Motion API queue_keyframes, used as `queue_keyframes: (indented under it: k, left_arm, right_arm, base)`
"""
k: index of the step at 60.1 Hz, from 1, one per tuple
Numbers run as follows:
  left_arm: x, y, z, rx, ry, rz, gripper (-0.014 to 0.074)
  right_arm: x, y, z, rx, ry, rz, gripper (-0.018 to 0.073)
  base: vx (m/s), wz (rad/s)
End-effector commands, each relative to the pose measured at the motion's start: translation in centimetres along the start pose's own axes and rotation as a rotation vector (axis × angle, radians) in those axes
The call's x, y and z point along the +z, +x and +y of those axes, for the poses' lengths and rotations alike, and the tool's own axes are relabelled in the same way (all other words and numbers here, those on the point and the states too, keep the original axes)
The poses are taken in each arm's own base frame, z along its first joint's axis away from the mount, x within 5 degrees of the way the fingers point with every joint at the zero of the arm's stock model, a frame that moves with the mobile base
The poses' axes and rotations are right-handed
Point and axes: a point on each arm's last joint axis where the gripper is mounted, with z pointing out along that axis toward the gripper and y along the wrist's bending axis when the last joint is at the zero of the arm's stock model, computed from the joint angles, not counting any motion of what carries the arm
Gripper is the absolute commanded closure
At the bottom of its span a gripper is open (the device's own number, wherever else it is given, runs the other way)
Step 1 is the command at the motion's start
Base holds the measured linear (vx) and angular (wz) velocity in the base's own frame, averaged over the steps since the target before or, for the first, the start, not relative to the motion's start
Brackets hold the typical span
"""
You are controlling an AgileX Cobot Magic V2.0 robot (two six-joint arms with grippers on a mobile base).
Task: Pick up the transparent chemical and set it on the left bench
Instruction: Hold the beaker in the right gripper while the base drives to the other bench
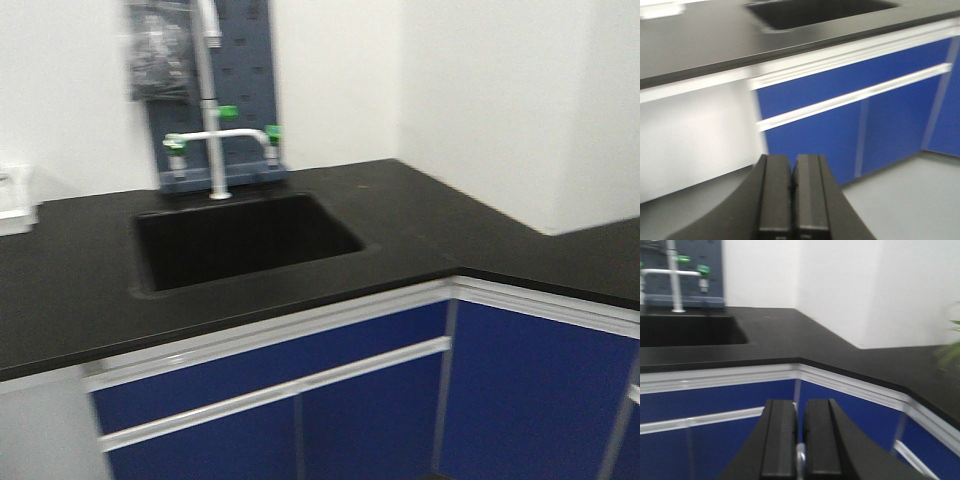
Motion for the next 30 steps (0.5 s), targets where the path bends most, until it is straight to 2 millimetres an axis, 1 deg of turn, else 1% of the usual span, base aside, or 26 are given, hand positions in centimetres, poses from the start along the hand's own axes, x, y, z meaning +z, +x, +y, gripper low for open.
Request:
queue_keyframes:
  k: [1, 16, 30]
  left_arm:
    - [-0.13, -0.28, 0.01, -0.009, -0.002, -0.081, 0.0600]
    - [-0.13, -0.28, 0.01, -0.009, -0.002, -0.081, 0.0600]
    - [-0.13, -0.28, 0.01, -0.009, -0.002, -0.081, 0.0600]
  right_arm:
    - [-0.02, -1.53, 0.03, -0.004, -0.014, -0.092, 0.0549]
    - [-0.02, -1.53, 0.03, -0.004, -0.014, -0.092, 0.0549]
    - [-0.02, -1.53, 0.03, -0.004, -0.014, -0.092, 0.0549]
  base:
    - [0.00, 0.81]
    - [0.02, 0.75]
    - [0.07, 0.67]
